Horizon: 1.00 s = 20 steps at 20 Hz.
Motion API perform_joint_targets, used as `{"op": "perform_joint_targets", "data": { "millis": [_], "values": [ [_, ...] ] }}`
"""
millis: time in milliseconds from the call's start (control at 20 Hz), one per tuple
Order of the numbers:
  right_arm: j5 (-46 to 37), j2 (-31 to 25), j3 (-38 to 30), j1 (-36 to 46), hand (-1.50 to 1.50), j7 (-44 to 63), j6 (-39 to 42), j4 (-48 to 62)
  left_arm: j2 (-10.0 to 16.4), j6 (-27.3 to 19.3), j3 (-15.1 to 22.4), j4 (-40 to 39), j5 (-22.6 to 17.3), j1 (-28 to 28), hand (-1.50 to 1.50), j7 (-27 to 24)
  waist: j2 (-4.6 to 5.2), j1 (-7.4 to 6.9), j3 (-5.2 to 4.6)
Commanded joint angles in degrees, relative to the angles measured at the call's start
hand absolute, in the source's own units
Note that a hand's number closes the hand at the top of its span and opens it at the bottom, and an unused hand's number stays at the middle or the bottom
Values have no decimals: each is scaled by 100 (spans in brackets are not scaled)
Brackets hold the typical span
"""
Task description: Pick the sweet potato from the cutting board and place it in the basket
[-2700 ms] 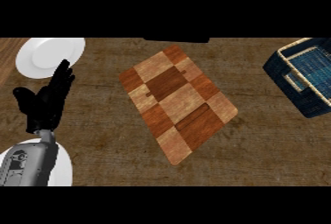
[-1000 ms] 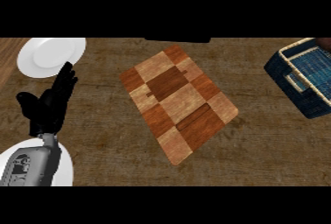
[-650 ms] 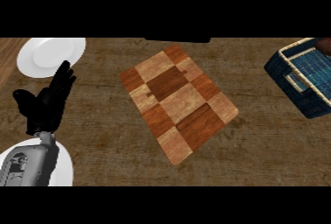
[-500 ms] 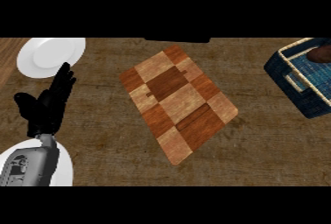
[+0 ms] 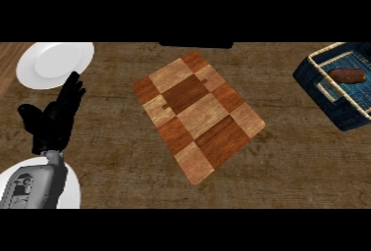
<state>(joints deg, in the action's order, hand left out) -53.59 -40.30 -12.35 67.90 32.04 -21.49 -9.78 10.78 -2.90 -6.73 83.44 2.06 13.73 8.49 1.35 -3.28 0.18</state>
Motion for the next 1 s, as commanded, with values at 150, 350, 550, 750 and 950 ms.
{"op": "perform_joint_targets", "data": {
  "millis": [150,350,550,750,950],
  "values": [
    [642,-222,-709,21,-150,93,-905,-365,-64,-134,10,-39,119,-133,0,-104,-68,154,-7],
    [1152,-346,-1149,-320,-150,-254,-1045,-668,-4,-178,-79,207,77,-252,0,131,-146,307,-10],
    [1634,-400,-1487,-842,-150,-521,-1023,-1072,117,-65,-231,110,-37,-195,0,75,-160,379,-16],
    [1910,-176,-1384,-1548,-150,-407,-505,-2047,-11,-257,-160,414,67,-404,0,287,-215,477,-24],
    [2458,-371,-1663,-2464,-150,-811,3,-2934,140,-54,-321,200,-37,-571,0,-40,-224,541,-25]
  ]
}}
